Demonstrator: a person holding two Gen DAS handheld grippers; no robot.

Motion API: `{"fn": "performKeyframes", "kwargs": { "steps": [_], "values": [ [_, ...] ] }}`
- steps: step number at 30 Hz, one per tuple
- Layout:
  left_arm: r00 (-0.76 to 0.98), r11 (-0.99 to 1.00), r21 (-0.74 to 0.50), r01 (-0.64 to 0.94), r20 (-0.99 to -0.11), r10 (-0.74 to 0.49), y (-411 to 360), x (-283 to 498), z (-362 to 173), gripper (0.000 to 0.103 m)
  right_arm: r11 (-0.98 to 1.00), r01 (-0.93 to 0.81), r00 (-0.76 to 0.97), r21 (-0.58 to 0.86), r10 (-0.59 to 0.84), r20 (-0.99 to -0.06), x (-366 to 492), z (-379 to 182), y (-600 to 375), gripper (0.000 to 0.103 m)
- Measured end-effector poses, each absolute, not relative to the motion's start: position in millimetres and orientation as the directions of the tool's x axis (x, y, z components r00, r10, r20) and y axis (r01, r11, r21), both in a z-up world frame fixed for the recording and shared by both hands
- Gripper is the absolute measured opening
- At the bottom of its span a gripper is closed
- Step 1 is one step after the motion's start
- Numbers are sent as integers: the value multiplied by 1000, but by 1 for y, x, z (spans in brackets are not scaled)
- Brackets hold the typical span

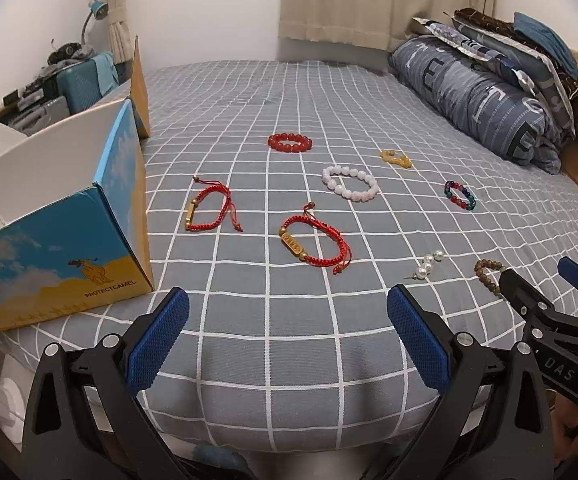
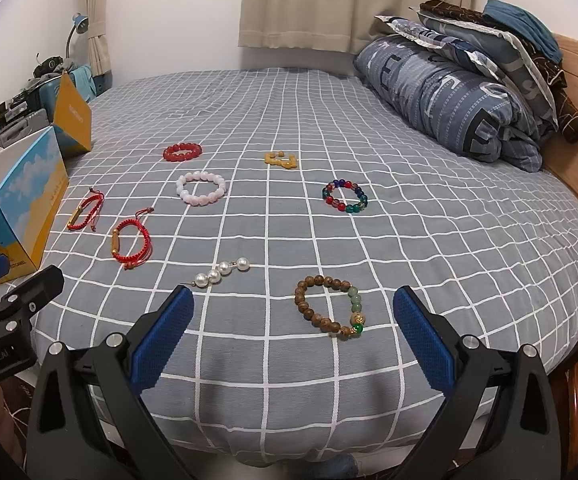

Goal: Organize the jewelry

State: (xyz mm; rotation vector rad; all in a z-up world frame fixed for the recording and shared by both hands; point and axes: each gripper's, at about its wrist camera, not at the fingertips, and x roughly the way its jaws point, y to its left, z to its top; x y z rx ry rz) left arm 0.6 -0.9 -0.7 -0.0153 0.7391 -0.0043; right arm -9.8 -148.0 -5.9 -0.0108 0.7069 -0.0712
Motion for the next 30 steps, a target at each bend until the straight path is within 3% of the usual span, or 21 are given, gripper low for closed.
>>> {"fn": "performKeyframes", "kwargs": {
  "steps": [30],
  "values": [
    [739, 999, -20, 33, -673, -38, -6, -1, 0, 97, 997, 62, 756, -38, -72, -651, -9, -8, -149, 96]
  ]
}}
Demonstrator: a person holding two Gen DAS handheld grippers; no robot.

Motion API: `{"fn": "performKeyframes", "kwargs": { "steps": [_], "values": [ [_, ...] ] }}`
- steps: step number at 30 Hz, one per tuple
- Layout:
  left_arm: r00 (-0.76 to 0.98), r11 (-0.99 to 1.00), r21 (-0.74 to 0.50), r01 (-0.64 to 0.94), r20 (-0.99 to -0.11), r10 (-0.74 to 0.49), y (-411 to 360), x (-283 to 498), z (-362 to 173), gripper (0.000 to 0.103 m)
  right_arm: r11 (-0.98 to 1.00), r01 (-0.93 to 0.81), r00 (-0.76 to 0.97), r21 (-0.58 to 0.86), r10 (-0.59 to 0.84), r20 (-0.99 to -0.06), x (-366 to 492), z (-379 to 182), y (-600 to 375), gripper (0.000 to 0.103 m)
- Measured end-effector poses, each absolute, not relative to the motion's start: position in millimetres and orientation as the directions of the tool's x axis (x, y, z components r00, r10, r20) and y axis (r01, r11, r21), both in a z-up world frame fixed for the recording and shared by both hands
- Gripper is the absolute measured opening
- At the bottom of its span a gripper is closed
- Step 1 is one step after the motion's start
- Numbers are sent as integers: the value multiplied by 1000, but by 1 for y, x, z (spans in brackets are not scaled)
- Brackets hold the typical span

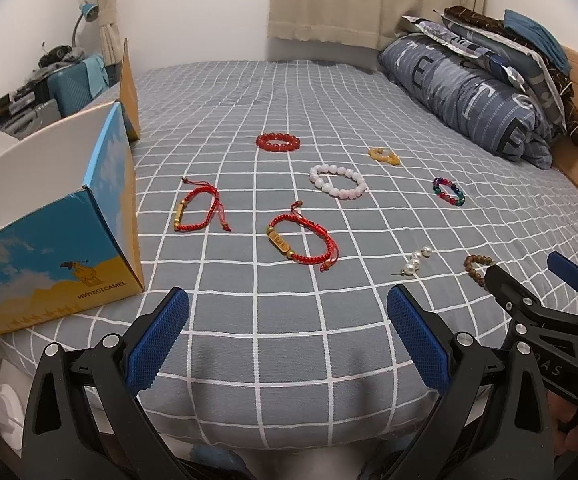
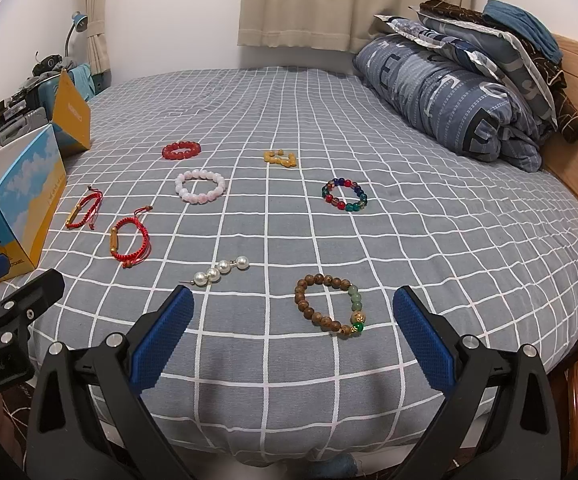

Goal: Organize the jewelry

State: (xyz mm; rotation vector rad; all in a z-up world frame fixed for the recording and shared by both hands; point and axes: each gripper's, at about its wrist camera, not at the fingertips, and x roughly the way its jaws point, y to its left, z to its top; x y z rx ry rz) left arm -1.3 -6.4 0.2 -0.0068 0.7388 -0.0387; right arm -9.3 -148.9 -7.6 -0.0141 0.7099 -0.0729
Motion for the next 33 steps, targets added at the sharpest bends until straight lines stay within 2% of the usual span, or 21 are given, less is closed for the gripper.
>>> {"fn": "performKeyframes", "kwargs": {
  "steps": [33],
  "values": [
    [735, 1000, -24, 20, -677, -31, -3, 0, -1, 97, 997, 64, 755, -37, -72, -651, -10, -9, -149, 96]
  ]
}}
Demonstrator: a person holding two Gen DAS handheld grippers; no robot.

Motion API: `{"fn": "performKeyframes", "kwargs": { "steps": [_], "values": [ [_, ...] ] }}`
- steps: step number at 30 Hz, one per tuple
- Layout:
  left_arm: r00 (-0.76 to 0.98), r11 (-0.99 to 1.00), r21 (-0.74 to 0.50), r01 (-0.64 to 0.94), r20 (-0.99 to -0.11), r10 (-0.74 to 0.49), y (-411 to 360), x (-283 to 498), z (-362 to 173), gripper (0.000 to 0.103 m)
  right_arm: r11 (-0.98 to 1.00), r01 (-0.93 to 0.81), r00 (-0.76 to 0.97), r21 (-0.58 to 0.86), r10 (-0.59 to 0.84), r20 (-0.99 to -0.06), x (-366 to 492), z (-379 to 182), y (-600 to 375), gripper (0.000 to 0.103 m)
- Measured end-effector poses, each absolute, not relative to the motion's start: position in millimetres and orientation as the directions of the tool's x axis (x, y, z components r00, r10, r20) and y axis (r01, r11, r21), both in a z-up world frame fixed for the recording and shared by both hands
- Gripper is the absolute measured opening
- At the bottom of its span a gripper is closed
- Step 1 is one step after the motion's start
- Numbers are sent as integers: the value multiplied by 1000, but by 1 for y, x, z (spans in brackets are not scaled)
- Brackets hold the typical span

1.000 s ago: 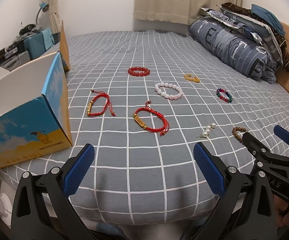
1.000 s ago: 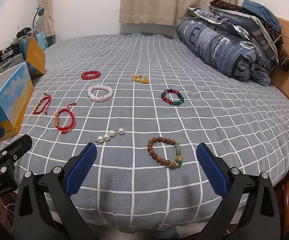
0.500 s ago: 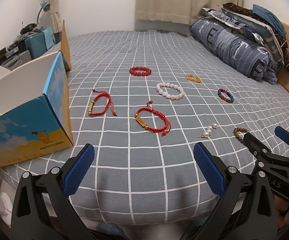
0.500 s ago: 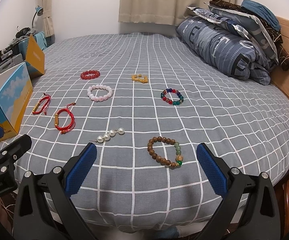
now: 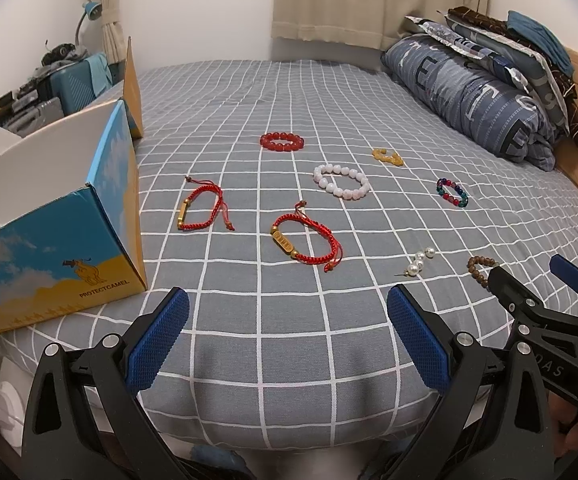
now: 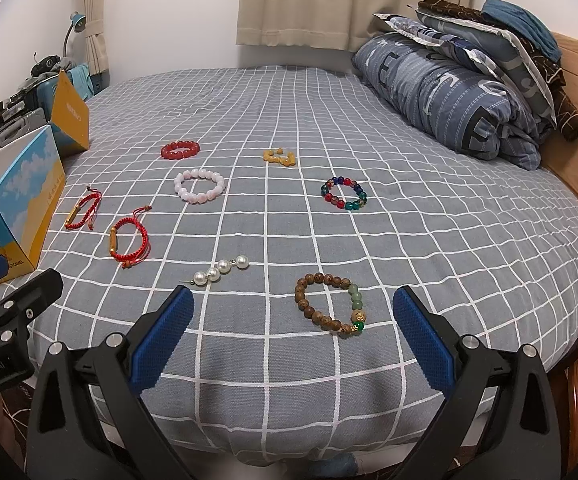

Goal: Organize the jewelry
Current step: 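Reach left tool to pink-white bracelet while right tool reaches multicolour bracelet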

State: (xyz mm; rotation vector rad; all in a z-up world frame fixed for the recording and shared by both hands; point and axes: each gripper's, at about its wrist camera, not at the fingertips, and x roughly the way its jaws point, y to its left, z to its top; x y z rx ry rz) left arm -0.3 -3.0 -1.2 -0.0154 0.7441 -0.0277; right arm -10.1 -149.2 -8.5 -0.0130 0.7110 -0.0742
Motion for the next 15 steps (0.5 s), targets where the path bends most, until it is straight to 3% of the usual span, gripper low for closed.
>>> {"fn": "performKeyframes", "kwargs": {
  "steps": [7, 15],
  "values": [
    [736, 1000, -16, 17, -677, -23, -6, 0, 3, 97, 997, 61, 765, -38, -71, -640, -13, -4, -148, 96],
    [761, 1000, 5, -5, -649, 7, -6, 22, 39, 97, 996, 80, 804, -47, -92, -588, -3, 47, -160, 96]
  ]
}}
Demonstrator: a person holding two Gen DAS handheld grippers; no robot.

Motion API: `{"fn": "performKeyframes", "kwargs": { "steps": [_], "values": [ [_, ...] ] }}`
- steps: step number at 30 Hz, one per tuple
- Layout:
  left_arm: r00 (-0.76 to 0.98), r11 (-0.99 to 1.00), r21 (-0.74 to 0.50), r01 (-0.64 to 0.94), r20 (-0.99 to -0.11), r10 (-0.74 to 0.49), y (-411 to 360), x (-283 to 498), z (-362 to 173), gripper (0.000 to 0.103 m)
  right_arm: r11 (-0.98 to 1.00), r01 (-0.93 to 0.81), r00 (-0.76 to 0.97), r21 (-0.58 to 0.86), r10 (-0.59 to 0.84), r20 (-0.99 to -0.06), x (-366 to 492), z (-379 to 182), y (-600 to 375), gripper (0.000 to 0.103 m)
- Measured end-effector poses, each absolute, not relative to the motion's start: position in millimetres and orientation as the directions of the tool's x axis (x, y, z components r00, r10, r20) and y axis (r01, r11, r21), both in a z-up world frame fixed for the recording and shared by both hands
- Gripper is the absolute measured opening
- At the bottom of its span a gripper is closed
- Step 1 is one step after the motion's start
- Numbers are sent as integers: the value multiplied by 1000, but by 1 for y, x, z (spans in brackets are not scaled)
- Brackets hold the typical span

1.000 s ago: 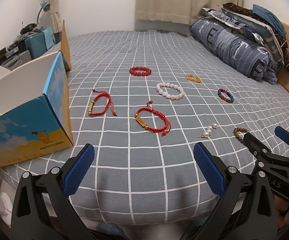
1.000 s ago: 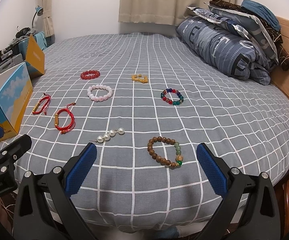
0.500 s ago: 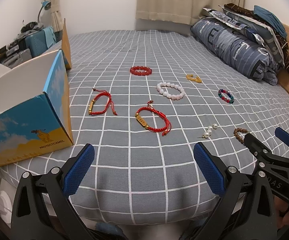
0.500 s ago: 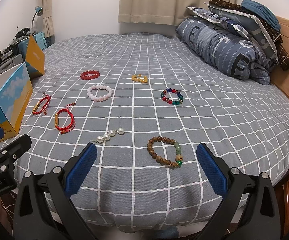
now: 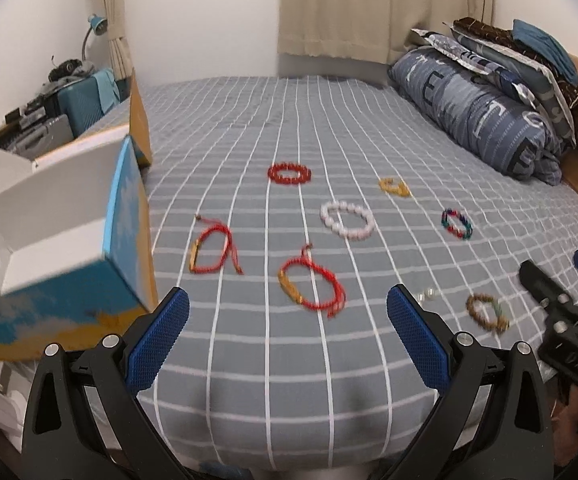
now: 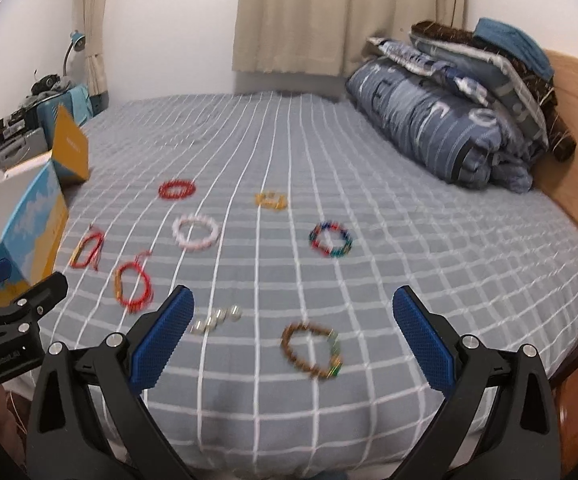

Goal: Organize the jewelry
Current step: 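Reach left tool to pink-white bracelet while right tool reaches multicolour bracelet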

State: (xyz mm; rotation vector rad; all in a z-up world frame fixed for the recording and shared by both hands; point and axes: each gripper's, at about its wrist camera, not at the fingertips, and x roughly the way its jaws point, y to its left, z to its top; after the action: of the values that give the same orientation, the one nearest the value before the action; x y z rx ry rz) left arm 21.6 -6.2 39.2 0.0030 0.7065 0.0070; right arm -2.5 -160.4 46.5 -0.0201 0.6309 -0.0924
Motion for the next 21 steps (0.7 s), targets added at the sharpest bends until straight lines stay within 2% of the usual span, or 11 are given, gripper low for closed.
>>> {"fn": "performKeyframes", "kwargs": {
  "steps": [6, 8, 15, 21],
  "values": [
    [729, 1000, 21, 3, -684, 12, -15, 77, 55, 97, 989, 112, 795, -95, -146, -589, 47, 71, -179, 96],
    [713, 1000, 2, 13, -702, -8, -17, 100, 54, 97, 990, 113, 774, -89, -144, -617, 76, 70, -187, 96],
    [616, 999, 9, 53, -788, -26, -32, 199, 12, 97, 990, 131, 679, -53, -129, -723, 171, 28, -211, 96],
    [537, 999, -2, 50, -843, -28, -32, 241, -28, 97, 989, 134, 594, -55, -125, -795, 213, -19, -233, 96]
  ]
}}
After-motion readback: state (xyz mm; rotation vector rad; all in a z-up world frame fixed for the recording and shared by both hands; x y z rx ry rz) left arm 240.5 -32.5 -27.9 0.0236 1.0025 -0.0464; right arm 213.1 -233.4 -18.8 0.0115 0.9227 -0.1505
